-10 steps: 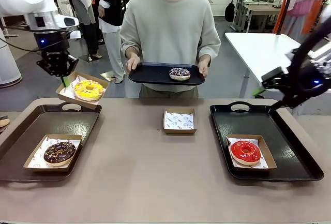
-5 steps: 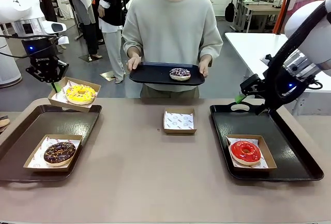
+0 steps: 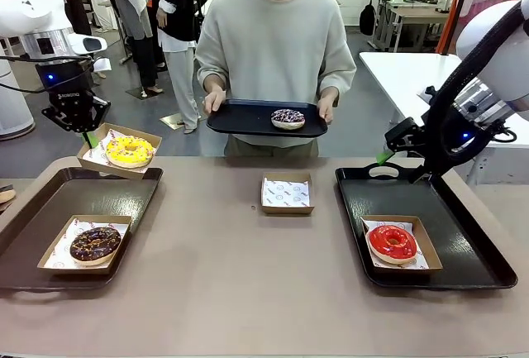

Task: Individually package the donuts and arrange them on the tray.
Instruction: Place the picked Paper togo box on the Handle tray while simultaneously picking up another Paper togo box from the table with the other hand.

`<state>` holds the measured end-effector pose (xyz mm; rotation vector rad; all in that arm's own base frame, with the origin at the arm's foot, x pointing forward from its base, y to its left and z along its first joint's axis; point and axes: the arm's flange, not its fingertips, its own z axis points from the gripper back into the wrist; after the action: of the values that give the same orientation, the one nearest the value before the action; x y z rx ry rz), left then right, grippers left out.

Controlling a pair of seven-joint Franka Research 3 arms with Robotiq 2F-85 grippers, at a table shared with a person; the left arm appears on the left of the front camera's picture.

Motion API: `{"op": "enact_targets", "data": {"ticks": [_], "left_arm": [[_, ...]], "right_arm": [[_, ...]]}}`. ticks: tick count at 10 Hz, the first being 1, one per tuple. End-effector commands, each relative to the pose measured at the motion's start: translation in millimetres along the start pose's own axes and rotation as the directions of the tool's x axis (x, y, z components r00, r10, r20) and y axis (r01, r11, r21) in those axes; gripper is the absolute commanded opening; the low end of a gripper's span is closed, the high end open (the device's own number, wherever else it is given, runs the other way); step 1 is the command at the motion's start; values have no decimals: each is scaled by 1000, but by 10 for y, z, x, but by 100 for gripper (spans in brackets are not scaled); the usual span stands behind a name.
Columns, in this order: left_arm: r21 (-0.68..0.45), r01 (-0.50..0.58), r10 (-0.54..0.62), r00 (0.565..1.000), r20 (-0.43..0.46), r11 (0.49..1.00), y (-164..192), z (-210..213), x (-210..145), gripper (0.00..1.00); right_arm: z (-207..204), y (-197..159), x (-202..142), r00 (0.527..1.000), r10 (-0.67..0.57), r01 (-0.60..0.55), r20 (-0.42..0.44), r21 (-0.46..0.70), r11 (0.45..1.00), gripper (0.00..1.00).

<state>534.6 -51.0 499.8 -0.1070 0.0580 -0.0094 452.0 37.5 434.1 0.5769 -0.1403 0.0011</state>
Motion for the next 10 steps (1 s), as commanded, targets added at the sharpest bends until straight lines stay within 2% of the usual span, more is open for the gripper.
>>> {"op": "enact_targets", "data": {"ticks": [1, 3, 4, 6, 10], "left_arm": [[3, 1, -1, 1000, 2, 1000, -3, 22, 0, 1], [0, 0, 0, 1000, 0, 1000, 0, 0, 0, 1], [-12, 6, -6, 1000, 8, 1000, 127, 4, -11, 1], [-15, 20, -19, 1000, 19, 1000, 341, -17, -52, 1], [-33, 24, -23, 999, 28, 999, 730, -157, 11, 1]], "right_arm": [[-4, 21, 21, 1000, 3, -3, 1, -6, 1000, 100], [0, 1, 0, 1000, 0, 0, 0, 0, 1000, 100], [-74, 200, 156, 999, 44, -45, -28, -40, 998, 100], [-266, 474, 445, 995, 52, -61, -88, -110, 992, 100], [-764, 978, 920, 988, 49, -87, -150, -258, 962, 100]]}}
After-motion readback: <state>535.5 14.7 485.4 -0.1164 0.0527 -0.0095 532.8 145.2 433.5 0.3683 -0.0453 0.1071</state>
